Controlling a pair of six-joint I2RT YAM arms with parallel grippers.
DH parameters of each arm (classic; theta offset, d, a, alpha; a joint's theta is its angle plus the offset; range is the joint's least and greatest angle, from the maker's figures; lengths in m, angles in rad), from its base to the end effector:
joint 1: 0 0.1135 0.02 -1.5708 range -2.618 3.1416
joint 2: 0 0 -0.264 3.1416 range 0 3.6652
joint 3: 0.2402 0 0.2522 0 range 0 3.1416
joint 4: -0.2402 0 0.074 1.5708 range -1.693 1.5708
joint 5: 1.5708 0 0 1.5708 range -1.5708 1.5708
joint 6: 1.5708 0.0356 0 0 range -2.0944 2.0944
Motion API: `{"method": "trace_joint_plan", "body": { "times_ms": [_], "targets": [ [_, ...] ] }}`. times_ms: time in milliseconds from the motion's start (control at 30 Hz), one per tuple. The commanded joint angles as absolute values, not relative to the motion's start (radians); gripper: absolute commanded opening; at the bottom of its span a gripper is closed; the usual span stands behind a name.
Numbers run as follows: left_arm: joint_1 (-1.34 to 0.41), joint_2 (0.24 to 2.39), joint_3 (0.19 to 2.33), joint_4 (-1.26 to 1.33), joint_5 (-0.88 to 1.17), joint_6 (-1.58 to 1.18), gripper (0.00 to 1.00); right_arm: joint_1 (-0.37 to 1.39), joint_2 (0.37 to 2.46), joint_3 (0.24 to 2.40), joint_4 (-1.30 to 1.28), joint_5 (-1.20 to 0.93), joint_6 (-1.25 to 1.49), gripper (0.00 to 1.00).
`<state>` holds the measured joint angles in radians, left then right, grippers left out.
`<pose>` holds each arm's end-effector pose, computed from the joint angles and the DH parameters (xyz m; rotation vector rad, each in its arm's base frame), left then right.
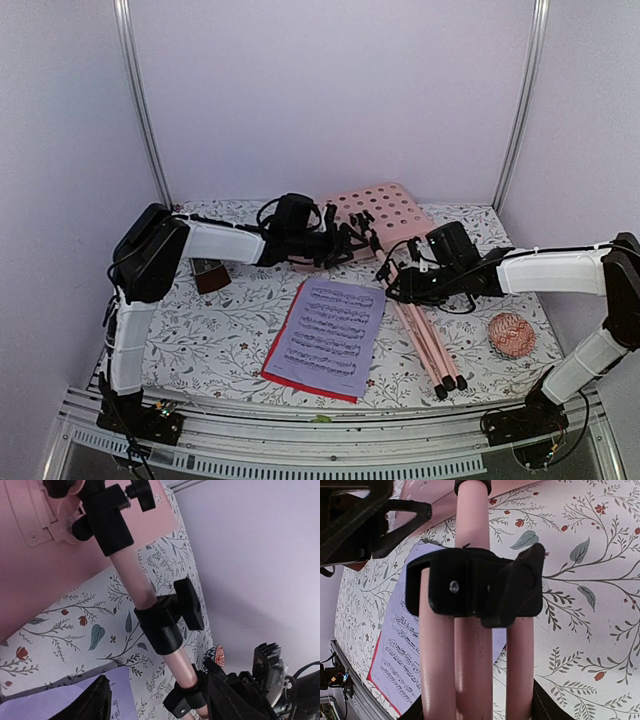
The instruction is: Set up the instrument practice props
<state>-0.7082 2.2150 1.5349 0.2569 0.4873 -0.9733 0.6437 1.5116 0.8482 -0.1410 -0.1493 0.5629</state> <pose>0.3711 -0.3398 0.1739 0.0617 2.3063 -1.4747 0.2448 0.1903 0.1948 -0.1759 2.4902 0.7244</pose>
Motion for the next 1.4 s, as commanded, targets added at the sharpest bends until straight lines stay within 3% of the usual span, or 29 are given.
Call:
{"method": "trace_joint_plan", "body": {
  "times_ms": [0, 333, 700, 933, 1033, 1267, 1367],
  "targets": [
    [-0.728, 2.278, 1.590, 0.336, 0.500, -1.032, 0.63, 0.659, 1.462, 0.904, 0.274, -0.140, 0.505, 0.00],
    [-0.751, 2.331, 1.583, 0.498, 0.495, -1.065, 0.58, 0.672, 1.468, 0.881, 0.354, -0.220, 0.526, 0.00],
    [-0.748, 2.364, 1.557, 0.725, 0.533, -1.064, 0.44, 0.672, 1.442, 0.847, 0.449, -0.350, 0.552, 0.00],
    [-0.742, 2.364, 1.559, 0.875, 0.548, -1.064, 0.43, 0.672, 1.440, 0.828, 0.542, -0.447, 0.580, 0.00],
    [-0.737, 2.352, 1.574, 0.918, 0.557, -1.075, 0.37, 0.673, 1.445, 0.838, 0.543, -0.462, 0.574, 0.00],
    [-0.708, 2.264, 1.629, 0.885, 0.571, -1.017, 0.00, 0.672, 1.439, 0.913, 0.444, -0.440, 0.519, 0.00],
    [-0.696, 2.213, 1.676, 0.828, 0.578, -0.968, 0.00, 0.672, 1.429, 0.958, 0.375, -0.417, 0.476, 0.01]
  ]
}}
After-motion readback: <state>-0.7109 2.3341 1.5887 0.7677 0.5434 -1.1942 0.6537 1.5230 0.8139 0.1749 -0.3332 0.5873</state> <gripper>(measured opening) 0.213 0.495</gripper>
